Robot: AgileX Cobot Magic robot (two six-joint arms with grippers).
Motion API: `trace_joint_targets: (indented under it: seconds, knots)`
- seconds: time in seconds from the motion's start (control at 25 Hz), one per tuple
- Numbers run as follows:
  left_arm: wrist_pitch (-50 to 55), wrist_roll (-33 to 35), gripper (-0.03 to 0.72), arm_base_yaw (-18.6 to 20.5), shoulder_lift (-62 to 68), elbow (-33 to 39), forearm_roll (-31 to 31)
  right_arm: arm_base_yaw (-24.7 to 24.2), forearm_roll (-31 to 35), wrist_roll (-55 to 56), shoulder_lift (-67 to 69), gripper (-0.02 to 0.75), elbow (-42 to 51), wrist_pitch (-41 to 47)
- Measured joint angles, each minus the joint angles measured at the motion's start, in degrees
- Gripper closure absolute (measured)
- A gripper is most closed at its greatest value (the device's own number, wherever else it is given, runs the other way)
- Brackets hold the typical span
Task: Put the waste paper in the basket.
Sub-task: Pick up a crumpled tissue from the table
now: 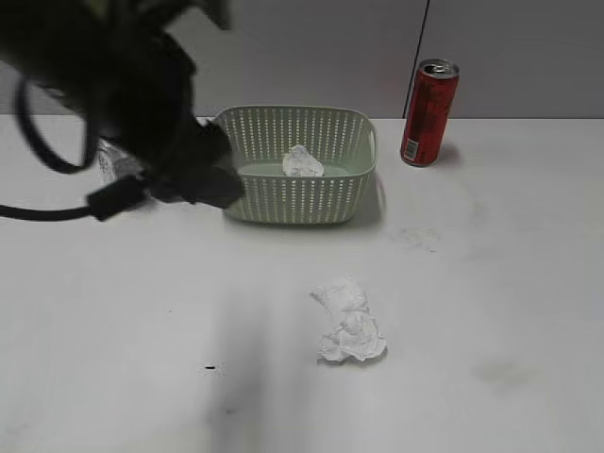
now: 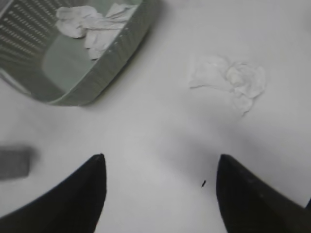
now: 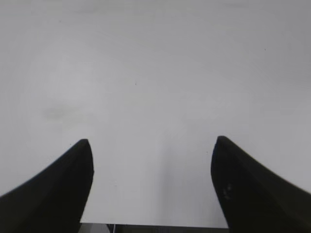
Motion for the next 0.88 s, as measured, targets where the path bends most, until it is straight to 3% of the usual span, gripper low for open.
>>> trace_joint_targets:
  seconds: [0.44,0.88]
  knots:
    - [1.6,7.4,0.168,-10.1,24.1,-13.3,0.2,0.0,0.5,0.8,-27.4,0.166,14.3,-1.4]
    - [-3.4,11.9,0.168,-11.6,35.8,-14.3,1.9,0.0,1.7,1.1,-39.6,0.166,16.5,-0.1]
